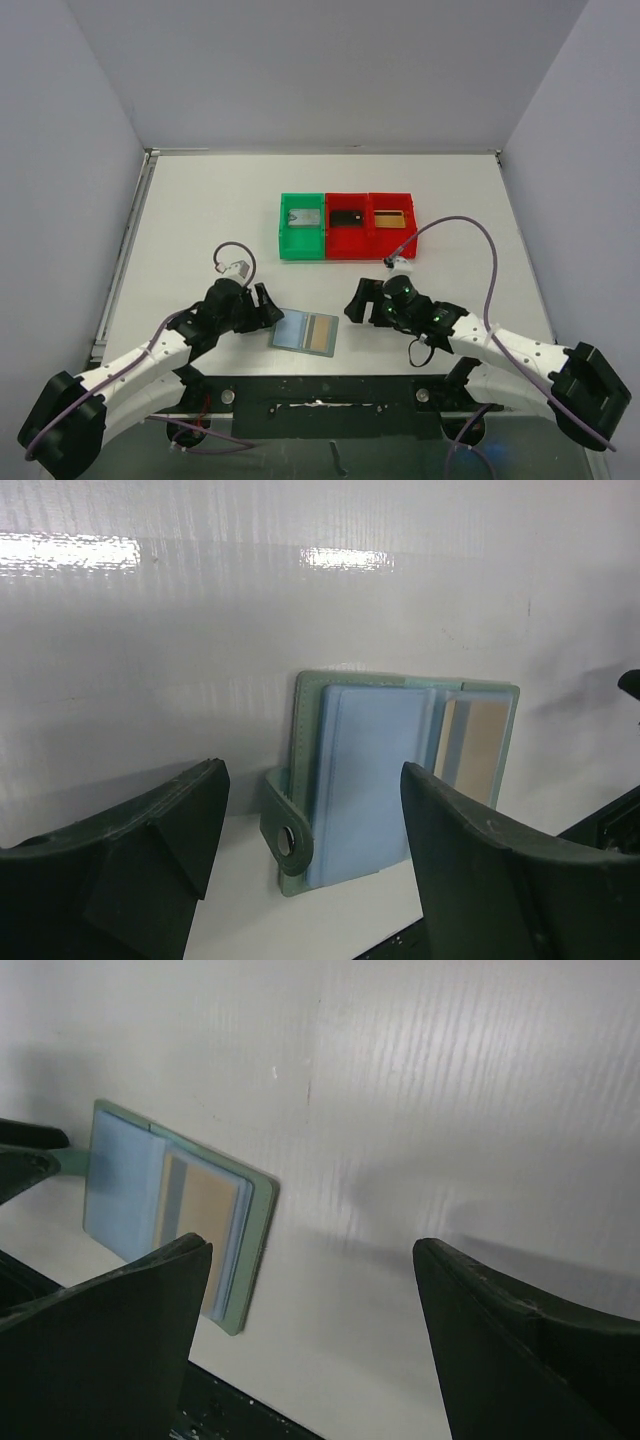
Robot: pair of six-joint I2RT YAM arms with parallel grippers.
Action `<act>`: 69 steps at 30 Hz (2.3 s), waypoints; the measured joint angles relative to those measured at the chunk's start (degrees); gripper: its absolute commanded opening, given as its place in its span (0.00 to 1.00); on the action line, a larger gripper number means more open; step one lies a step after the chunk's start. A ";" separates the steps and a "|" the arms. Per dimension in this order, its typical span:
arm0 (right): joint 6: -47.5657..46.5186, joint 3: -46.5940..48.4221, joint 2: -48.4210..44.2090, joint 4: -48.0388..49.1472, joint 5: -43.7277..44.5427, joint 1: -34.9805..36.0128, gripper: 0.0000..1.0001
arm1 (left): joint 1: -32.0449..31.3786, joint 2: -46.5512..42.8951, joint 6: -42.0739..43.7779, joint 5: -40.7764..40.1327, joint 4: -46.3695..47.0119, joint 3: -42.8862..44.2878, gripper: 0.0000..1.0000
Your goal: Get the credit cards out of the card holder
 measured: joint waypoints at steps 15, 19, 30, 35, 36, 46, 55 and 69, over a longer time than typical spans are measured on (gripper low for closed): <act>3.74 13.86 16.79 -3.93 12.35 10.21 0.85 | -0.17 -0.70 0.87 7.02 0.11 9.16 0.57; 7.32 16.11 19.52 -6.93 14.40 10.60 0.84 | -3.21 2.86 1.31 2.71 -1.44 9.11 0.57; 22.71 16.65 19.26 -11.06 23.52 23.98 0.72 | -4.22 -0.98 0.07 -2.80 -1.73 2.67 0.38; 24.46 17.31 20.17 -10.88 23.96 26.40 0.64 | -4.55 -1.66 -1.55 -3.43 -0.85 -0.31 0.35; 24.59 17.90 20.92 -11.02 23.96 26.40 0.63 | -4.70 -1.64 -1.79 -3.76 -0.76 -0.31 0.36; 21.33 26.38 30.91 -12.52 20.04 25.83 0.57 | -5.09 -1.64 -2.80 -4.20 0.28 -1.92 0.36; 21.94 29.29 34.82 -18.93 19.23 25.03 0.58 | -5.35 -3.23 -3.76 -0.72 2.36 -4.31 0.36; 20.17 32.02 36.79 -24.92 20.39 24.20 0.66 | -7.72 -3.04 -4.59 3.41 6.60 -6.62 0.28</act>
